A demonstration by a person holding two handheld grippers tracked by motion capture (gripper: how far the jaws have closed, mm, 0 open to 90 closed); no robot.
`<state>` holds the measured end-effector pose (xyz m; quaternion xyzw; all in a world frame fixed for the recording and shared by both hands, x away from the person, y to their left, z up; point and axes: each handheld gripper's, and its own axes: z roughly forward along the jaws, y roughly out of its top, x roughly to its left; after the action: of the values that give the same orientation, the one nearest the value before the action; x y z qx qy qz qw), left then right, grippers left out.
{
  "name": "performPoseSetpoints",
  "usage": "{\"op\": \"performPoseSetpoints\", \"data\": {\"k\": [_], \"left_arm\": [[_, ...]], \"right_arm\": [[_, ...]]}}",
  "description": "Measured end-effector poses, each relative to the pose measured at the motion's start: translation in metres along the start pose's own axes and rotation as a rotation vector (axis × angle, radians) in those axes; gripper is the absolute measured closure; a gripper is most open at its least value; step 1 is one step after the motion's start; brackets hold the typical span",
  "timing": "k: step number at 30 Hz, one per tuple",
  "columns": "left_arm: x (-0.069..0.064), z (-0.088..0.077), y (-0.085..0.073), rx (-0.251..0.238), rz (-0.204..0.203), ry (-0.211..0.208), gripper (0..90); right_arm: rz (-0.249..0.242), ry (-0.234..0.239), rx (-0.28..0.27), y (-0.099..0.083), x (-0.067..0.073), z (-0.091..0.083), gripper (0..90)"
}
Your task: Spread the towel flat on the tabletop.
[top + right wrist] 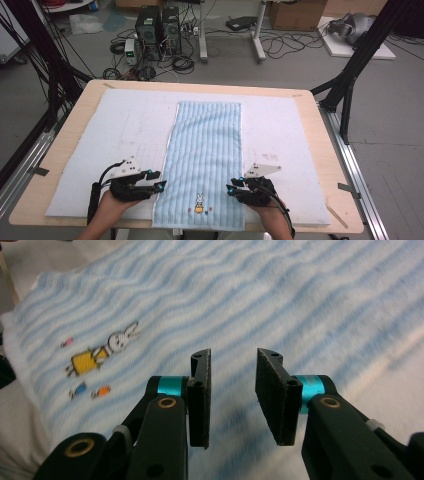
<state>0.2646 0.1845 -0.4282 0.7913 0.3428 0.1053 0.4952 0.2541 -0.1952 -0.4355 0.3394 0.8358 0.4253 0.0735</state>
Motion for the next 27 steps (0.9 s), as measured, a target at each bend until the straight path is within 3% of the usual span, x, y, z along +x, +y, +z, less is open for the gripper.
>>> {"op": "performPoseSetpoints", "data": {"k": [4, 7, 9, 12, 15, 17, 20, 22, 25, 27], "left_arm": [[0.013, 0.009, 0.009, -0.028, -0.037, 0.040, 55.2], [0.021, 0.014, 0.011, -0.024, -0.048, 0.062, 55.2], [0.025, 0.017, 0.012, -0.022, -0.060, 0.073, 55.2], [0.030, 0.019, 0.011, -0.021, -0.077, 0.081, 55.1], [0.031, 0.020, 0.010, -0.011, -0.074, 0.079, 54.9], [0.031, 0.022, 0.011, -0.008, -0.073, 0.076, 54.5], [0.032, 0.026, 0.013, 0.004, -0.065, 0.079, 54.1], [0.033, 0.031, 0.013, 0.022, -0.061, 0.083, 54.2], [0.035, 0.041, 0.013, 0.062, -0.039, 0.083, 54.8], [0.037, 0.049, 0.013, 0.070, -0.040, 0.094, 56.3]], "right_arm": [[-0.035, 0.071, 0.015, 0.010, 0.008, 0.021, 69.0], [-0.070, 0.115, 0.062, 0.011, 0.016, 0.035, 73.0], [-0.095, 0.115, 0.069, 0.010, 0.019, 0.036, 80.1], [-0.126, 0.173, 0.103, 0.007, 0.018, 0.031, 86.7], [-0.155, 0.249, 0.153, 0.004, 0.019, 0.024, 86.5], [-0.164, 0.268, 0.166, 0.003, 0.019, 0.020, 79.6], [-0.125, 0.271, 0.086, 0.003, 0.012, 0.014, 70.1], [-0.077, 0.192, 0.006, 0.007, 0.002, 0.006, 64.3], [0.012, -0.025, -0.073, 0.008, -0.019, -0.005, 61.6], [0.064, -0.125, -0.103, 0.006, -0.031, -0.010, 61.3]]}}
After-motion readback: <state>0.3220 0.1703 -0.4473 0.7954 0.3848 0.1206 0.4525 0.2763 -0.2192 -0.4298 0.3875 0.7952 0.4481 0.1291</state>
